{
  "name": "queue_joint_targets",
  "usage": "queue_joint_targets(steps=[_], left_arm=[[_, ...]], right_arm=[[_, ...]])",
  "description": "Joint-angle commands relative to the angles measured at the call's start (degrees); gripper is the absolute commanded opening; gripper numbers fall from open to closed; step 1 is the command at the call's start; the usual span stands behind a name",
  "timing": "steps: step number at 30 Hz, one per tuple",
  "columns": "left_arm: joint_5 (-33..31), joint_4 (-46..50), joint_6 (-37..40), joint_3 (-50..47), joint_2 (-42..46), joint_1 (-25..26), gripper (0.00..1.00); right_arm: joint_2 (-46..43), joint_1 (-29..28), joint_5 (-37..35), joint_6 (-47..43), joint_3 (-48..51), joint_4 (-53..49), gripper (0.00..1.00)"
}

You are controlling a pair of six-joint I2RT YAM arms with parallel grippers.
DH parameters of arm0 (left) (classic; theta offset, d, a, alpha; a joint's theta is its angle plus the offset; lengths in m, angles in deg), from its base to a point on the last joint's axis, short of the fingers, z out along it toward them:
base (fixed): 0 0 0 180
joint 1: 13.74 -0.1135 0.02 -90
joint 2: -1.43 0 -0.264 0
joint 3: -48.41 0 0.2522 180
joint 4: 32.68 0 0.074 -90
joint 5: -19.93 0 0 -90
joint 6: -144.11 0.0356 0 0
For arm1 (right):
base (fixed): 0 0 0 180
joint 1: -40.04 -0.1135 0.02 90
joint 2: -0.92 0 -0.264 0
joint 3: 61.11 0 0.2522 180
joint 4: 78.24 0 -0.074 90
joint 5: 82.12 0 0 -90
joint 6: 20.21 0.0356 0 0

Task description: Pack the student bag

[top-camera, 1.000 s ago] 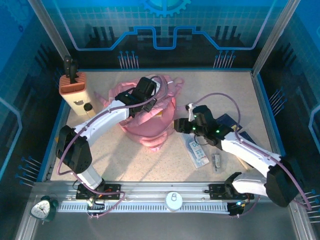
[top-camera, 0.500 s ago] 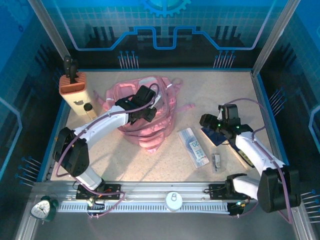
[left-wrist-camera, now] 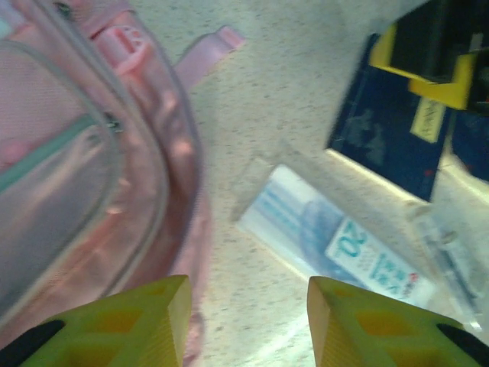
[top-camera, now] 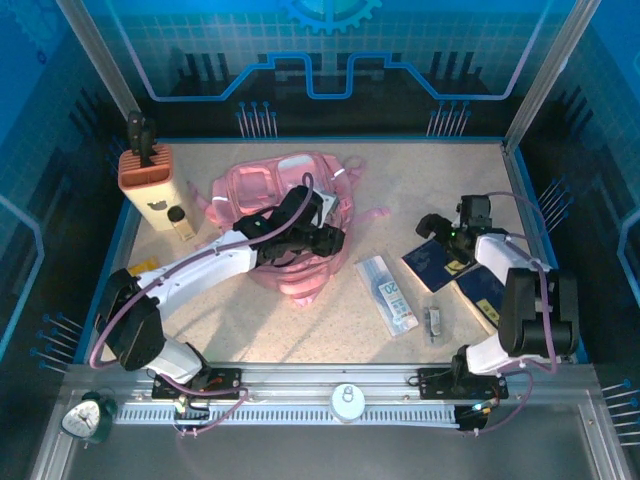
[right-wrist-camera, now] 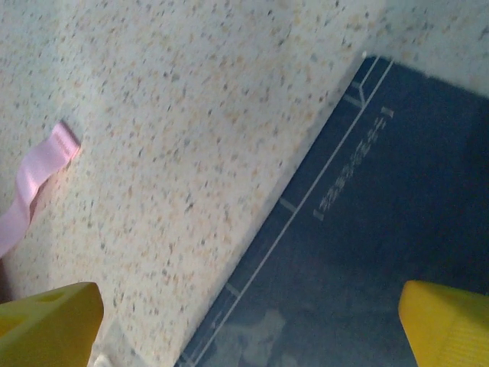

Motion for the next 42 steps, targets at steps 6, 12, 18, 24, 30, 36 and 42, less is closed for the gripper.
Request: queue_joint_targets(steps=[6,12,18,24,30,36,42], left_arm=[[0.4,-5.1,-8.2,0.1,-2.1,2.8,0.47],[-3.8,-4.8,-12.7,-1.0,-1.8,3.0,0.49],[-6.5,-4.7,-14.8,-2.7,-0.2,3.0,0.52],[-6.8,-4.7,-16.8,-3.8,0.9,3.0,0.52],[-5.6,-5.8,-18.8,-4.4,1.4,3.4,0.52],[-4.8,-6.7,-18.7,-2.9,-0.5,4.9,0.52],[-3.7,-7.9,-19.0,-1.2,-3.6,6.0,0.52]], right_arm=[[8.4,1.2,6.8,-0.9,-7.3,0.4,1.00],[13.9,-0.9,12.9,-2.9,-11.8,0.2,1.00],[17.6,-7.2,14.2,-4.3,-16.2,-1.4,1.00],[19.0,-12.0,19.1,-5.4,-19.7,-0.9,1.00],[12.8,-10.2,11.1,-5.3,-17.8,-4.6,1.00],[9.9,-1.7,4.3,-2.6,-14.5,-6.2,1.00],[15.5,1.9,3.7,-2.4,-17.2,-7.6,1.00]])
